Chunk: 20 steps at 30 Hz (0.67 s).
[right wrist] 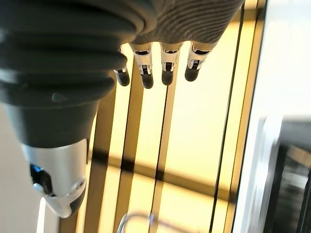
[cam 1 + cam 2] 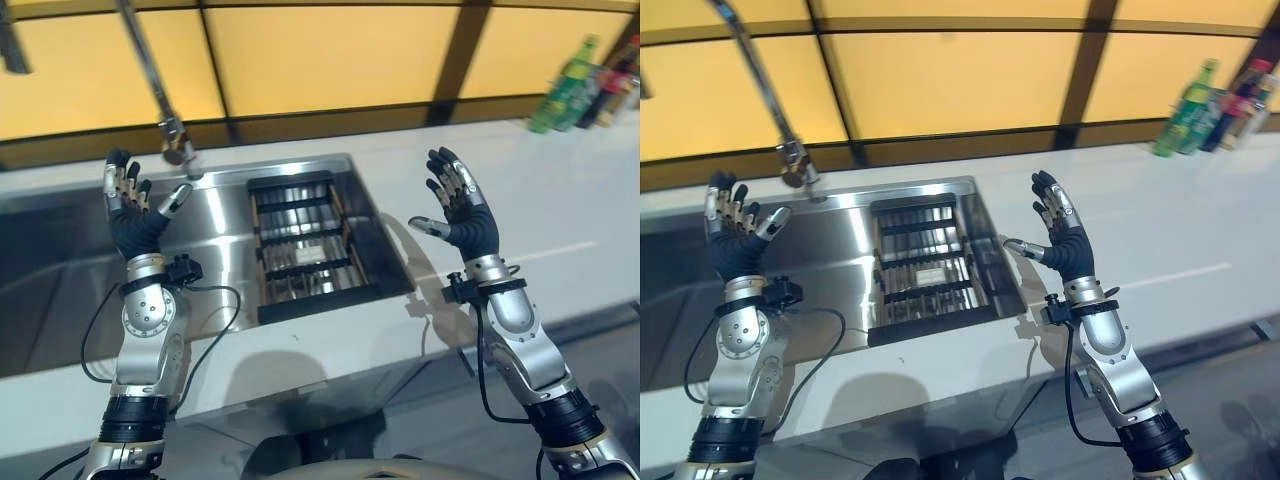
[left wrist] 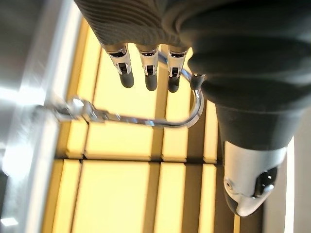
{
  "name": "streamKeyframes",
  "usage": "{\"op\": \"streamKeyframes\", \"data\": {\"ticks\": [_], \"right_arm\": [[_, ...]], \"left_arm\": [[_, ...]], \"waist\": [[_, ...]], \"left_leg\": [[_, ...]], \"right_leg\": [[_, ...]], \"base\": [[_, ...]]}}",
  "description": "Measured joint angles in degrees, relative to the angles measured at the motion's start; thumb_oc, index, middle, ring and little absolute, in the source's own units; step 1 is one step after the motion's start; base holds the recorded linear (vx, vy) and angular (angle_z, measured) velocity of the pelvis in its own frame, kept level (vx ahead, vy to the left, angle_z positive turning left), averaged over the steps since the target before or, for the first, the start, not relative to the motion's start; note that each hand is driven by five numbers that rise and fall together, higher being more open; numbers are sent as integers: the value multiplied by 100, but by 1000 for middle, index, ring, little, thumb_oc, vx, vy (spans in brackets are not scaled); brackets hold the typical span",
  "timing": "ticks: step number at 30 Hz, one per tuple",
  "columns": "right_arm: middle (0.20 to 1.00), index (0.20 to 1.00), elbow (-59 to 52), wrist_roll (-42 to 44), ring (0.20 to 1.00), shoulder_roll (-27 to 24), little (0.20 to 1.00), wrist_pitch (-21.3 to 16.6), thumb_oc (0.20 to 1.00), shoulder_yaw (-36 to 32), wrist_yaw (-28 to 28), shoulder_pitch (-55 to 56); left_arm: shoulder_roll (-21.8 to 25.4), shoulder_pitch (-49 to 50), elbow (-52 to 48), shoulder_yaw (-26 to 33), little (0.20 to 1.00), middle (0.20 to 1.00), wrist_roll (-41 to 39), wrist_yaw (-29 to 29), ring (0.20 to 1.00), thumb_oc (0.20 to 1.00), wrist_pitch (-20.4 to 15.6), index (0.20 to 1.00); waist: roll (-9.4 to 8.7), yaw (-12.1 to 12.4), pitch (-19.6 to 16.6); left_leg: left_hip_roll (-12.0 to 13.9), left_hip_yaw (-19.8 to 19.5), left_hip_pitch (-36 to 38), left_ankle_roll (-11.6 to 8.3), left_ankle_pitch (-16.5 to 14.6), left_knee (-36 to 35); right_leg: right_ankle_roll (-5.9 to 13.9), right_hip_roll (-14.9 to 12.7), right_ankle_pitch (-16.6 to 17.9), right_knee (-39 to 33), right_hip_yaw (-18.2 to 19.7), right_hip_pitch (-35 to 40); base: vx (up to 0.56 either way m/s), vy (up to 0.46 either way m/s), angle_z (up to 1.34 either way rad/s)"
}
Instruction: Pick up plates and place into dishwasher.
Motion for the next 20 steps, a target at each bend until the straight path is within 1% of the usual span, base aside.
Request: {"op": "streamKeyframes", "data": {"ticks": [1, 2, 3, 4, 5, 6, 8, 10, 11, 12, 14, 16, 20], "right_arm": [[1000, 1000, 18, 3, 1000, -14, 1000, -34, 1000, 1, -4, 7], [1000, 1000, 37, 3, 1000, -13, 1000, -48, 1000, 2, -4, 15], [1000, 1000, 38, 2, 1000, -6, 1000, -48, 1000, 2, -13, 6], [1000, 1000, 45, 2, 1000, 15, 1000, -48, 1000, 2, -50, 10], [1000, 1000, 88, 0, 1000, 9, 1000, -44, 1000, 0, -101, 11], [1000, 1000, 172, -2, 1000, 18, 1000, -19, 1000, -1, -162, -64], [1000, 1000, 302, 4, 1000, 11, 1000, 47, 1000, -2, -223, -187], [1000, 1000, 310, 9, 1000, 12, 1000, 164, 1000, 0, -224, -232], [1000, 1000, 307, 19, 1000, 12, 1000, 202, 1000, 1, -223, -233], [1000, 1000, 307, 71, 1000, 10, 1000, 265, 1000, 2, -225, -232], [1000, 1000, 308, 119, 1000, 16, 1000, 355, 1000, 5, -229, -227], [1000, 1000, 307, 125, 1000, 48, 1000, 392, 1000, 10, -240, -225], [1000, 1000, 308, 160, 1000, 101, 1000, 430, 1000, 105, -268, -226]], "left_arm": [[-15, -16, 3, -144, 1000, 1000, -1, 30, 1000, 1000, 4, 1000], [-14, -20, 4, -337, 1000, 1000, 1, 32, 1000, 1000, 7, 1000], [-16, -18, 3, -495, 1000, 1000, 3, 25, 1000, 1000, 7, 1000], [-14, -20, -3, -658, 1000, 1000, 3, 27, 1000, 1000, 15, 1000], [-55, -9, -10, -809, 1000, 1000, 4, 30, 1000, 1000, 53, 1000], [-98, -18, -26, -930, 1000, 1000, 6, 23, 1000, 1000, 77, 1000], [-200, -29, -109, -1056, 1000, 1000, 7, 13, 1000, 1000, 105, 1000], [-236, -28, -133, -1075, 1000, 1000, 4, -56, 1000, 1000, 209, 1000], [-236, -26, -147, -1071, 1000, 1000, 4, -75, 1000, 1000, 257, 1000], [-231, -27, -198, -1065, 1000, 1000, 2, -81, 1000, 1000, 336, 1000], [-232, -28, -264, -1067, 1000, 1000, -25, -100, 1000, 1000, 388, 1000], [-231, -29, -269, -1063, 1000, 1000, -53, -124, 1000, 1000, 451, 1000], [-207, -32, -310, -1061, 1000, 1000, -52, -130, 1000, 1000, 451, 1000]], "waist": [[22, -105, 11], [7, -206, 1], [-22, -268, -15], [-94, -373, -60], [-67, -404, -98], [15, -316, -130], [86, -291, -164], [130, -280, -196], [139, -282, -202], [159, -303, -214], [156, -308, -217], [136, -300, -229], [135, -292, -229]], "left_leg": [[-5, -304, -23, -6, 66, -86], [-32, -544, -18, -34, 141, -189], [-38, -719, -20, -30, 185, -263], [-68, -849, -24, -55, 207, -301], [23, -867, 9, -97, 214, -383], [140, -946, 29, -128, 245, -474], [288, -1033, 102, -172, 306, -515], [382, -1050, 115, -268, 343, -535], [406, -1033, 117, -312, 362, -545], [434, -1030, 138, -481, 416, -609], [455, -1009, 282, -745, 493, -792], [428, -991, 350, -738, 498, -886], [329, -981, 490, -680, 538, -1120]], "right_leg": [[14, 78, 71, -422, 309, -80], [53, 80, 234, -813, 593, -115], [121, 31, 582, -1012, 759, -128], [207, 44, 889, -1199, 935, -63], [112, 136, 928, -1305, 829, 37], [-8, 254, 1009, -1468, 762, 203], [-130, 391, 1057, -1667, 502, 391], [-202, 484, 1023, -1707, 433, 441], [-211, 496, 1031, -1752, 384, 483], [-212, 531, 1038, -1835, 366, 539], [-189, 543, 1053, -1996, 362, 671], [-140, 491, 1101, -2207, 363, 790], [-70, 399, 1259, -2646, 333, 1048]], "base": [[114, -224, 134], [79, -160, 150], [63, -146, 149], [15, -161, 132], [5, -200, 109], [-18, -210, 71], [9, -165, 45], [13, -161, 20], [10, -147, 11], [12, -112, 11], [6, -93, 5], [0, -49, 1], [4, -12, 3]]}}
